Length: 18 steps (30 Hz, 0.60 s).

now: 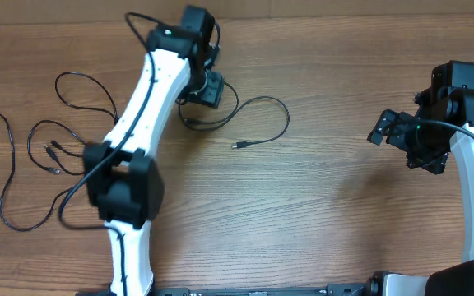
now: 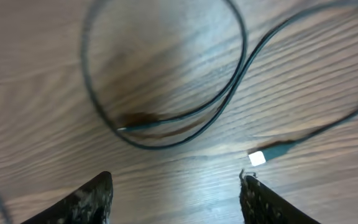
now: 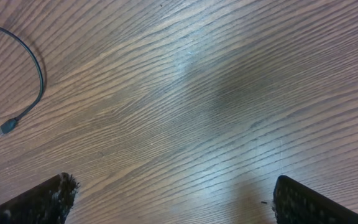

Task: Untangle cables

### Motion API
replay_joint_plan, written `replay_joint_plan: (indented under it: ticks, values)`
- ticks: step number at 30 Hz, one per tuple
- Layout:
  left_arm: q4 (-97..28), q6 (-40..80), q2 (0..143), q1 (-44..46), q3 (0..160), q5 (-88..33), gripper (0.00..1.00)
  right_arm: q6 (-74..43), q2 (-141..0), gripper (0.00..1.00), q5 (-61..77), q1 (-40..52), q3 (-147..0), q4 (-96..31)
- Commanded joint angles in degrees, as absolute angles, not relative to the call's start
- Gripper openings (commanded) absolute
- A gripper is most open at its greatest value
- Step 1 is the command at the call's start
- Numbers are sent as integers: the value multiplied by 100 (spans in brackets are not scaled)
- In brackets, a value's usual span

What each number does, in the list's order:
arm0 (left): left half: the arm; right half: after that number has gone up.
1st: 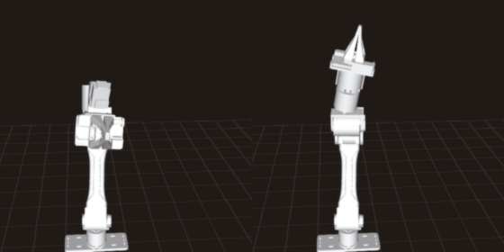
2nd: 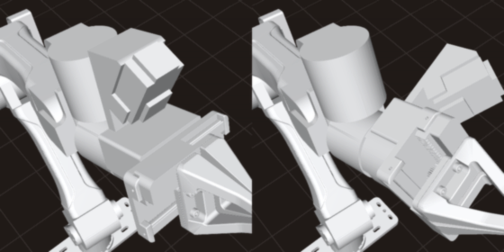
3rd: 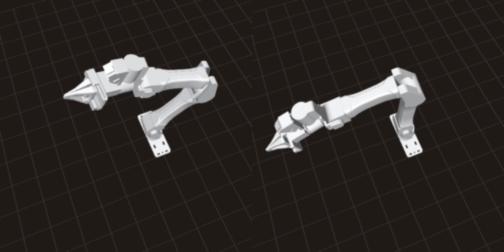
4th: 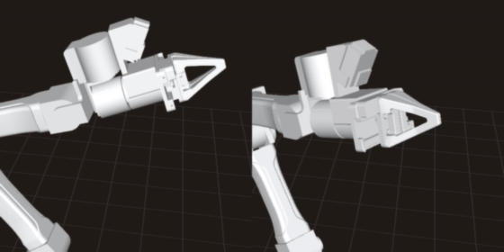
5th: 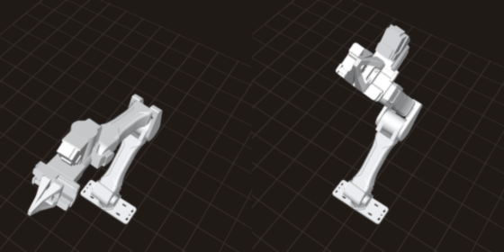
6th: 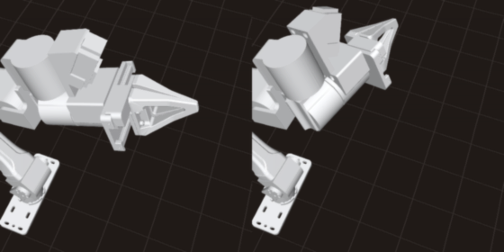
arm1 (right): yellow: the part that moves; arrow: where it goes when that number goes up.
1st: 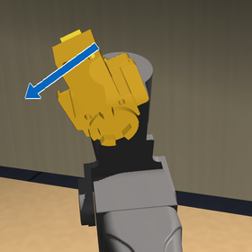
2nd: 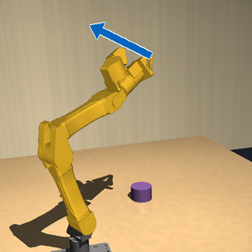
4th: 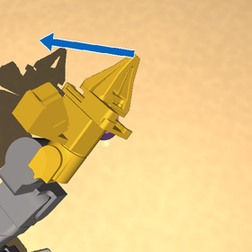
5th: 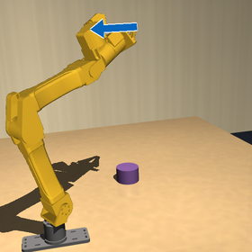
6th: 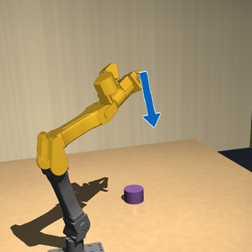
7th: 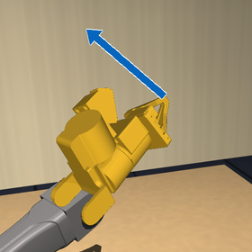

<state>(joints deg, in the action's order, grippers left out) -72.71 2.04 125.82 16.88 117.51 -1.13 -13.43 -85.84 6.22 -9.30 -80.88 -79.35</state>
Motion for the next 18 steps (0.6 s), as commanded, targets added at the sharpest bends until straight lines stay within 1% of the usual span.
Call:
replay_joint_plan:
  ticks: [1, 5, 18]
  values:
    - [-7415, -58, 13216, 1708, 11692, -419, 66, -1341, -8569, 100, 659, -939, -8062, -7915]
    - [-7494, -132, 13756, 1778, 11692, -482, 64, -1343, -8569, 100, 657, -939, -8062, -7894]
    - [-7312, -178, 13823, 1994, 11673, -388, 65, -1343, -8569, 100, 659, -939, -8062, -7894]
